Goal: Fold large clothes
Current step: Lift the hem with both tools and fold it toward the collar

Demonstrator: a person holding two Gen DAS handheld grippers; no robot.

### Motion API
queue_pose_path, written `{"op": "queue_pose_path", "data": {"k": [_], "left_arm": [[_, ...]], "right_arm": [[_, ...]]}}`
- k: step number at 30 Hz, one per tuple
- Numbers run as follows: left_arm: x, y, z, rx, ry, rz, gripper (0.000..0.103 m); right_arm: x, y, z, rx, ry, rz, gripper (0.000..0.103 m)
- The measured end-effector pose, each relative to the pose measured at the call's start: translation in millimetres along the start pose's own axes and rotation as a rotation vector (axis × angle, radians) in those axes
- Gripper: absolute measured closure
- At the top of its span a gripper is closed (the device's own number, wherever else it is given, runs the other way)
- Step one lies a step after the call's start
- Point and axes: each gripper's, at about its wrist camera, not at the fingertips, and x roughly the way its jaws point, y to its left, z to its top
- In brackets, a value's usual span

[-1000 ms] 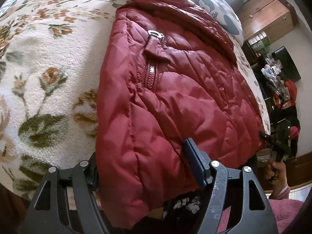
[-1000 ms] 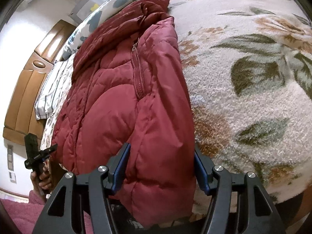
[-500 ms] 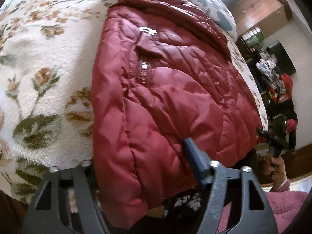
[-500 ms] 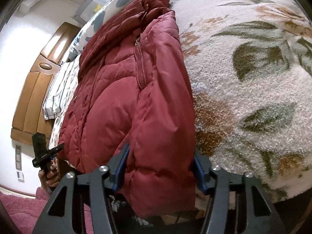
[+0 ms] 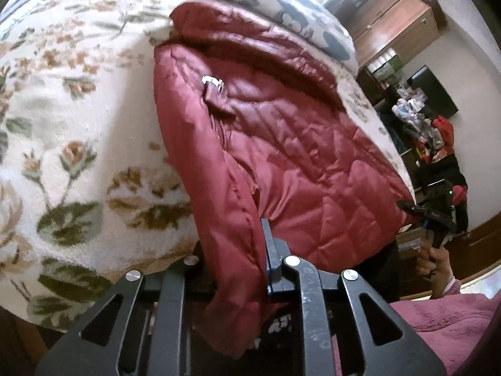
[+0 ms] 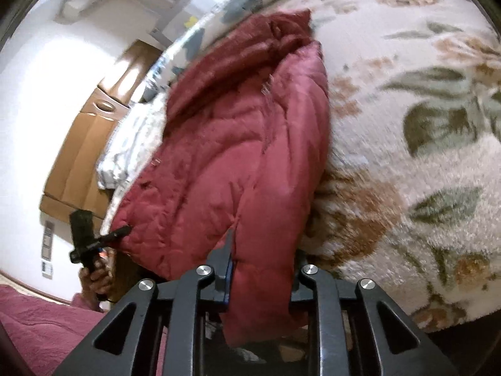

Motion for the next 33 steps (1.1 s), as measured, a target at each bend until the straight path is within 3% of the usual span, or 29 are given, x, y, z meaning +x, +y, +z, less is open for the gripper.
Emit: {"op": "queue_pose_path", "data": {"k": [7,14,19,33], "left_arm": [[-26.3,-17.4,32.8,0.022,-0.139,-0.028,0.089],[-37.4,-21.7,76.4,-0.029,-0.272,-0.038,0.089],[-35.4,-20.8,102.7,-0.037,-0.308,-0.025,0.089],[-7.5,-19.9,188.4,-0.07,-0.351,0.051,0.089]], "right_arm": [[-19.8,24.3,27.4,-0.043,-0.122,0.103,0.083],[-27.3,45.2,68.0,-0.072,-0.239,0.117,0.083],[-24.7,56.1,96.2,-0.086,-0.296,0.11,0.083],[5.0,60.0,182.5,-0.049,-0.395,-0.018,0.083]]}}
